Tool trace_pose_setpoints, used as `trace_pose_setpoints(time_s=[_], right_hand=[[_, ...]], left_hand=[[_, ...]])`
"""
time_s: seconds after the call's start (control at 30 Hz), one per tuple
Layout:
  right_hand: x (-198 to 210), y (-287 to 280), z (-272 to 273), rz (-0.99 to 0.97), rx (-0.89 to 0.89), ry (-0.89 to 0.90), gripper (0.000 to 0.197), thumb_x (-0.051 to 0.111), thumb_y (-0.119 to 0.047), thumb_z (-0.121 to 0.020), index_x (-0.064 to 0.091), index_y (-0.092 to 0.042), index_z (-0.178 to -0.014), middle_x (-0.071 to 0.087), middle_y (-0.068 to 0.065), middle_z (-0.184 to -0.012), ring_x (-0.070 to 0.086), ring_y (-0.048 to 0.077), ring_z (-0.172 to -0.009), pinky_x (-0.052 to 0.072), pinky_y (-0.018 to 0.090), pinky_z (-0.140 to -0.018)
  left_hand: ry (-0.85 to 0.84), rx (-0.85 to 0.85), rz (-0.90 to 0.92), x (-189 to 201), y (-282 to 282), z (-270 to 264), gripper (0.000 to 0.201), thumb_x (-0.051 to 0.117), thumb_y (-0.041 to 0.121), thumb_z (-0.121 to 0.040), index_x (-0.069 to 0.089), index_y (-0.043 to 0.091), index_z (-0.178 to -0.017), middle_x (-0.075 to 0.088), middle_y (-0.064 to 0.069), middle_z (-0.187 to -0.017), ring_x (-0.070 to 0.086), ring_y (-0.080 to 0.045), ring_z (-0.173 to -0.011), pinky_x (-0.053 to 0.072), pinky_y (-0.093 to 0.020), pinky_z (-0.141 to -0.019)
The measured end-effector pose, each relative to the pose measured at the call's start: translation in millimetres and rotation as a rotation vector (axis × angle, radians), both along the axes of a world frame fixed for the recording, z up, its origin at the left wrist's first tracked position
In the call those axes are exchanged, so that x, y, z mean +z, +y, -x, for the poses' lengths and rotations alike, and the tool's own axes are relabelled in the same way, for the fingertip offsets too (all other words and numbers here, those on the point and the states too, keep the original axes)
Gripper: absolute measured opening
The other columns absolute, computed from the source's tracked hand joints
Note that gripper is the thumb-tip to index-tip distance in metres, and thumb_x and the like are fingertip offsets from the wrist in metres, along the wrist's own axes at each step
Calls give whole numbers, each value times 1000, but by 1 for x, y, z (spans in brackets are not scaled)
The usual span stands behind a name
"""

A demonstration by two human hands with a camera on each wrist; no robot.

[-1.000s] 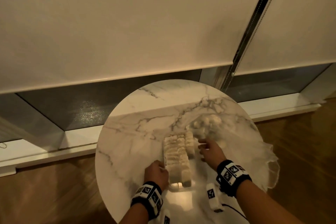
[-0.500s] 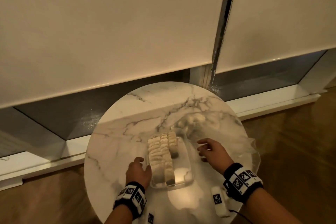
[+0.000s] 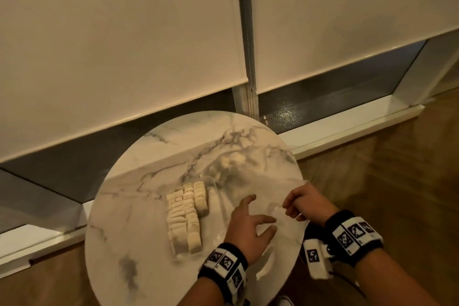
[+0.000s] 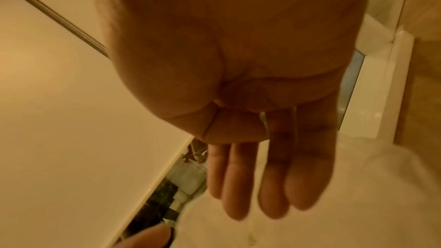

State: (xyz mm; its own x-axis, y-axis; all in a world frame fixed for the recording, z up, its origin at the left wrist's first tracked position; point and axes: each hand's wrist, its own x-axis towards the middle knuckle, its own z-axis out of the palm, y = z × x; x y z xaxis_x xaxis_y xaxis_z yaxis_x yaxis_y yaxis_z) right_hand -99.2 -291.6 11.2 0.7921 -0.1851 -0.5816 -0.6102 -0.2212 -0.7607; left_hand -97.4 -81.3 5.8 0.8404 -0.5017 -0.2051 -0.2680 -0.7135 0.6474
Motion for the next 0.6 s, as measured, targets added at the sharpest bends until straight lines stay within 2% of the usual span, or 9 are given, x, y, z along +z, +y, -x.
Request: trace_pose_setpoints(time_s=[0.07, 0.13, 0.23, 0.33, 0.4, 0.47, 0.5, 0.53, 0.6], right_hand=[[-12, -8, 4, 47, 33, 65, 36, 37, 10, -82, 71, -2, -78, 74, 15, -77, 62, 23, -70, 48, 29, -59], [-26, -12, 8, 74, 71, 101, 35, 38, 7, -86, 72, -4, -89, 74, 11, -87, 63, 19, -77, 49, 26, -64], [-45, -5, 12, 73, 154, 103, 38, 41, 6, -89, 69, -11, -109, 68, 3, -102, 61, 13, -90, 49, 17, -70], [-63, 3, 14, 118, 229, 28, 52, 42, 3, -85, 64, -29, -119, 64, -3, -120, 60, 13, -116, 49, 29, -100], [-63, 11, 12, 143, 280, 15, 57, 41, 1, -87, 57, -28, -133, 59, 0, -133, 54, 11, -124, 43, 28, -108], [-54, 17, 8, 178, 344, 73, 51, 44, -5, -92, 50, -19, -141, 53, 4, -140, 50, 16, -130, 43, 20, -102], [-50, 18, 5, 203, 376, 125, 45, 44, -9, -95, 50, -13, -140, 55, 5, -135, 50, 20, -129, 47, 15, -89], [-48, 19, 1, 216, 399, 167, 41, 44, -13, -97, 52, -8, -137, 59, 5, -122, 52, 24, -127, 47, 12, -72], [-44, 20, -6, 179, 374, 232, 37, 43, -16, -98, 54, -3, -131, 54, -1, -91, 58, 30, -120, 44, 19, -52]], left_hand=[[60, -37, -154, 1, -18, 0, 33, 58, 57, -85, 66, 47, -116, 7, 9, -162, 15, -17, -146, 21, -38, -119], [87, -61, -335, -2, -31, -1, 43, 53, 57, -88, 58, 43, -128, 5, 2, -163, 14, -25, -147, 22, -44, -119], [54, -64, -473, -5, -38, -4, 50, 47, 51, -93, 50, 31, -138, 38, -2, -152, 40, -26, -135, 35, -42, -111], [-20, 53, -334, -4, -36, -6, 45, 49, 45, -94, 57, 23, -132, 59, 0, -132, 55, -18, -120, 43, -31, -103], [-74, 136, -284, 0, -31, -6, 42, 51, 46, -93, 63, 24, -126, 63, 3, -125, 59, -13, -114, 45, -25, -98], [-114, 202, -260, 5, -26, -7, 41, 52, 52, -90, 69, 25, -116, 69, 6, -113, 63, -9, -103, 48, -22, -90], [-132, 226, -251, 9, -24, -7, 42, 51, 55, -90, 72, 25, -109, 72, 6, -106, 65, -8, -97, 50, -21, -85], [-150, 241, -241, 13, -22, -8, 42, 51, 57, -90, 74, 24, -102, 73, 6, -98, 67, -9, -91, 51, -22, -81], [-180, 243, -259, 19, -18, -9, 42, 48, 55, -92, 75, 22, -88, 74, 2, -84, 67, -13, -80, 49, -25, -72]])
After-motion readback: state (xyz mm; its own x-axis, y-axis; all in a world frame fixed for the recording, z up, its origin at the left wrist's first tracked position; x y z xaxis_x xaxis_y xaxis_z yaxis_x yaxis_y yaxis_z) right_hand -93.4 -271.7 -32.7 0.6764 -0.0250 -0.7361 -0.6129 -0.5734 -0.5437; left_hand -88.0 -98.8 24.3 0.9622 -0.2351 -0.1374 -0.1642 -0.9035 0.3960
